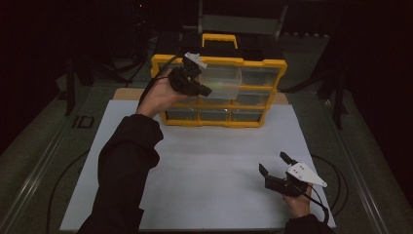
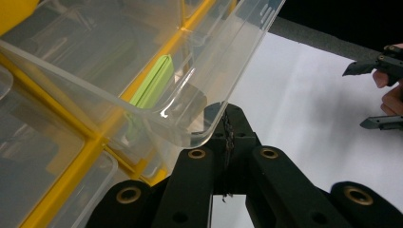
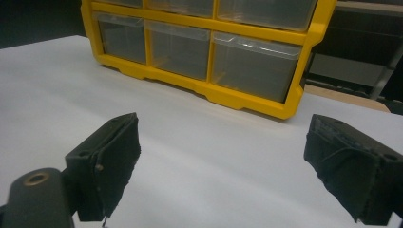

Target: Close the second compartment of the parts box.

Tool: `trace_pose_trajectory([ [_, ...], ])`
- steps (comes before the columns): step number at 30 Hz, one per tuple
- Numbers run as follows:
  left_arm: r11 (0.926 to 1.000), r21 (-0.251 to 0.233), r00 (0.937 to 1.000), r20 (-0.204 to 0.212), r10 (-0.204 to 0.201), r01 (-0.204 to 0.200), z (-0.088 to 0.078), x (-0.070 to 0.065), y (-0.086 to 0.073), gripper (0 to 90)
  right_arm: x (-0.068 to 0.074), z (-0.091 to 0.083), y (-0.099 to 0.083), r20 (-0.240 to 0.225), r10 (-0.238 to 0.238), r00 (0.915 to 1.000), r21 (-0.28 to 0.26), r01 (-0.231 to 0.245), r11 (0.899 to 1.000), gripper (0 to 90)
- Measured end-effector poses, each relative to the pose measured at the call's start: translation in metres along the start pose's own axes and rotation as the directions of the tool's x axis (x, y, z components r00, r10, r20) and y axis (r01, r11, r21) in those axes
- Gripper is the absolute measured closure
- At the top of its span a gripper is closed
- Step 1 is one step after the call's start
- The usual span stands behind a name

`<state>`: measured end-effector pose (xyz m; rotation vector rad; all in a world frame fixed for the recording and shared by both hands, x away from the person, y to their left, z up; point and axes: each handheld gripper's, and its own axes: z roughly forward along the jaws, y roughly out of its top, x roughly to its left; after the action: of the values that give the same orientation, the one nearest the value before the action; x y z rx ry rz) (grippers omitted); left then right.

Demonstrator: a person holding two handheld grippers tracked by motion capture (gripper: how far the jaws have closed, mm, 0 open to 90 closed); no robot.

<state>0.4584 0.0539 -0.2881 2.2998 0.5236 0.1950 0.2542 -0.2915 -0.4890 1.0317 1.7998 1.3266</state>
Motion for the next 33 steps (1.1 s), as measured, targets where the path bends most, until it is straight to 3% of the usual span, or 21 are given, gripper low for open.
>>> trace_pose_trajectory([
  [33,0.999,-0.022,0.9981,-0.048,-0.039,0.038,0.0098,0.0092,0.0008,90.0,-0.0002,0.0012,-0.0005,-0.002,0.002,1.0,0.0,-0.002,1.0,11.4],
])
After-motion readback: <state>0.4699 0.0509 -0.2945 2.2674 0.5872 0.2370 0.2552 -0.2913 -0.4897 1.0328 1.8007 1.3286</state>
